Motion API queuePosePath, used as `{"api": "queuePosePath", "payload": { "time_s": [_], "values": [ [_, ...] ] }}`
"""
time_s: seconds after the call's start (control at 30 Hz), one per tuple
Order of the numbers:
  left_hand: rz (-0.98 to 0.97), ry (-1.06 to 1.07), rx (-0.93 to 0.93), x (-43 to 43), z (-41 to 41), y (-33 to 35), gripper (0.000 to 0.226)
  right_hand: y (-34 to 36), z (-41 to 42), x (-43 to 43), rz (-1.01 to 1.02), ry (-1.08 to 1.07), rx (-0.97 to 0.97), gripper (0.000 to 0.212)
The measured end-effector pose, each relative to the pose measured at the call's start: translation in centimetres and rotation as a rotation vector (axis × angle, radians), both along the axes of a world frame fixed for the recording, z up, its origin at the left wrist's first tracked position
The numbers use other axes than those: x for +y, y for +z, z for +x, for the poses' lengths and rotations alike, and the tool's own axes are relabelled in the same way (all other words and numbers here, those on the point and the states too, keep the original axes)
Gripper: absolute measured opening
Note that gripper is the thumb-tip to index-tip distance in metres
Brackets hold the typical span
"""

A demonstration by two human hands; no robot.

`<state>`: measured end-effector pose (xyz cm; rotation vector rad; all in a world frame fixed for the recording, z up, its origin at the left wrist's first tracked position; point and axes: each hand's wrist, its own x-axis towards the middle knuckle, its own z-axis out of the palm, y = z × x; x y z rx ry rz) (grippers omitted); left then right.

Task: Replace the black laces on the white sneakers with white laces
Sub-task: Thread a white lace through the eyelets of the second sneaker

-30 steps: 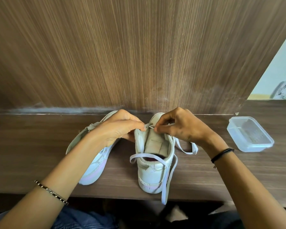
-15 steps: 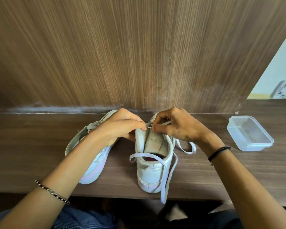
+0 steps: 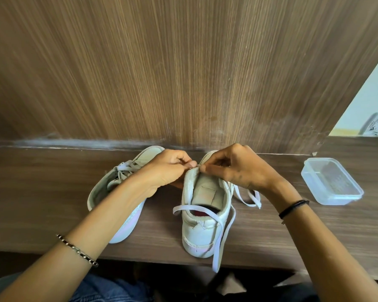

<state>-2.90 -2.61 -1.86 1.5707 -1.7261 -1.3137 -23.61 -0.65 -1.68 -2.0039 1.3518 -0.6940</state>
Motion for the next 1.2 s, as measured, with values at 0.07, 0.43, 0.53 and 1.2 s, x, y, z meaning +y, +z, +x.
{"api": "queuePosePath", "payload": {
  "time_s": [0.07, 0.43, 0.53, 1.2],
  "values": [
    [-0.073, 0.022, -0.043, 0.1, 0.5, 0.0, 0.02, 0.1, -0.4, 0.3, 0.004, -0.041, -0.062, 0.017],
    [0.036, 0.277, 0.549, 0.4, 2.0, 2.9, 0.03, -0.1, -0.2, 0.3, -0.025, -0.111, -0.064, 0.025],
    [-0.099, 0.133, 0.439, -0.1, 2.7, 3.7, 0.025, -0.2, -0.1, 0.0, -0.048, -0.118, -0.032, 0.028],
    [-0.072, 0.217, 1.046, -0.1, 4.4, 7.3, 0.033, -0.4, 0.0, -0.3, -0.05, -0.126, -0.024, 0.029]
  ]
}}
